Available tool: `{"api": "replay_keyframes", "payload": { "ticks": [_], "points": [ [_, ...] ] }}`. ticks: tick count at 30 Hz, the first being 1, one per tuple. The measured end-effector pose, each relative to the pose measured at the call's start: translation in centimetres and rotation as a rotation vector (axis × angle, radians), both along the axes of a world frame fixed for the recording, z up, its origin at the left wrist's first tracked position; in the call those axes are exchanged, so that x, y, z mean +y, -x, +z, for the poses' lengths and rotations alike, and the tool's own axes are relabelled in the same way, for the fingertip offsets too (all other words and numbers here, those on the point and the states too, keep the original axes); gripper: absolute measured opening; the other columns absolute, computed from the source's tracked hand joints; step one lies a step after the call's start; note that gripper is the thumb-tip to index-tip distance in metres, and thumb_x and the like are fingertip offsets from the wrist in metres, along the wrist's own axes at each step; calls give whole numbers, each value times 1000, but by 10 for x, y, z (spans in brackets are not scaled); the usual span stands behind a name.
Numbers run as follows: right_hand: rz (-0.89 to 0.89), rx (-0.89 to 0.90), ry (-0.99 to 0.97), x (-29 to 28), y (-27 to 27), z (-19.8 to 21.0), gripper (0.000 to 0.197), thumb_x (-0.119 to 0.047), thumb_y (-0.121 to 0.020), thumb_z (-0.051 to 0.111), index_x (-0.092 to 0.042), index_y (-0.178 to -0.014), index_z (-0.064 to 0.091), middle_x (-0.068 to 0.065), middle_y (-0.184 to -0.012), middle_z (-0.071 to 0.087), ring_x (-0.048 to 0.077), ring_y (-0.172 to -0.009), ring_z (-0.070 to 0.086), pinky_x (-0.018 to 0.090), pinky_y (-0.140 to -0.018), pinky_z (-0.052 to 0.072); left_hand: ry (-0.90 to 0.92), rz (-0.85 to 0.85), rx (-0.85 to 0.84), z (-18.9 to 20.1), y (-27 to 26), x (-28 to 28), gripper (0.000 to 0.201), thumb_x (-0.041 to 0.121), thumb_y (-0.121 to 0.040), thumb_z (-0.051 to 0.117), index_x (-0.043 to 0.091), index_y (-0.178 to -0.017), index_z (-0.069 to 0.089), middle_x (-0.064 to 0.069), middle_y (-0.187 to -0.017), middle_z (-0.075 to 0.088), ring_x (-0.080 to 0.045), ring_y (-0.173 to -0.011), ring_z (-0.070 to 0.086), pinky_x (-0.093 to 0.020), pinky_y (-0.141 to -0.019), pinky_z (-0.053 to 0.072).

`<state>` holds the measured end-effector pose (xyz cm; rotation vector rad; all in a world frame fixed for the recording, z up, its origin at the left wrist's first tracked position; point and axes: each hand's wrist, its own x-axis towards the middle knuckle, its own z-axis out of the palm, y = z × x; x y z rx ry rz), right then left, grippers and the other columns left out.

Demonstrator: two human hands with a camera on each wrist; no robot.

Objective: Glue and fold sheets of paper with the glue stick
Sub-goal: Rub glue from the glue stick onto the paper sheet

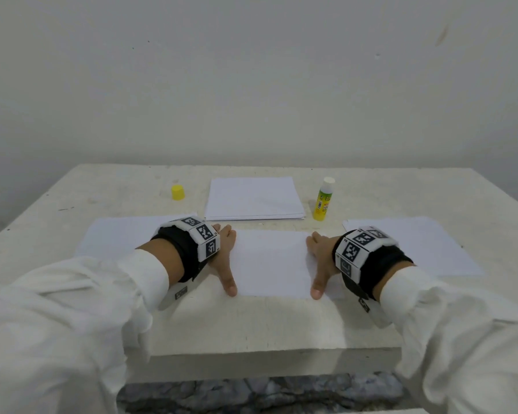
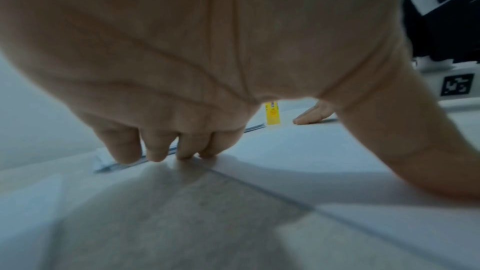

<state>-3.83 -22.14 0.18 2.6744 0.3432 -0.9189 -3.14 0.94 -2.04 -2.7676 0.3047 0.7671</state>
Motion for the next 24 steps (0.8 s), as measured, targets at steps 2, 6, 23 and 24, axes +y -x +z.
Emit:
{"api": "replay_keyframes", "payload": {
  "ticks": [2,6,23,24],
  "points": [
    [1,-4,22,3,-4,-3,132,-57,-65,77,-8,-150,-11,8,-159,-8,29,-146,7,48,-116,18,47,18,18,-3,-1,-15,149,79,-46,73,6,-150,-6,-9,-159,-4,-30,-145,6,-49,-116,18],
    [-6,-22,4,2,-5,-6,135,-57,-62,79,-9,-150,-12,9,-159,-3,28,-146,8,45,-115,17,116,-48,38,-7,-1,-62,149,78,-51,71,9,-149,-17,-7,-158,-19,-28,-146,-10,-51,-118,10],
    [80,8,14,11,-8,0,133,-51,-66,79,-12,-149,-16,6,-159,-14,26,-147,-3,46,-117,10,85,65,46,-7,13,-62,147,85,-50,65,13,-149,-17,-7,-158,-19,-29,-146,-9,-53,-117,9],
    [81,19,12,10,-7,2,132,-51,-68,79,-11,-149,-17,7,-158,-16,26,-147,-4,46,-118,10,85,57,48,-6,15,-52,146,83,-52,66,12,-150,-16,-6,-158,-19,-29,-146,-9,-52,-118,9]
  ]
}}
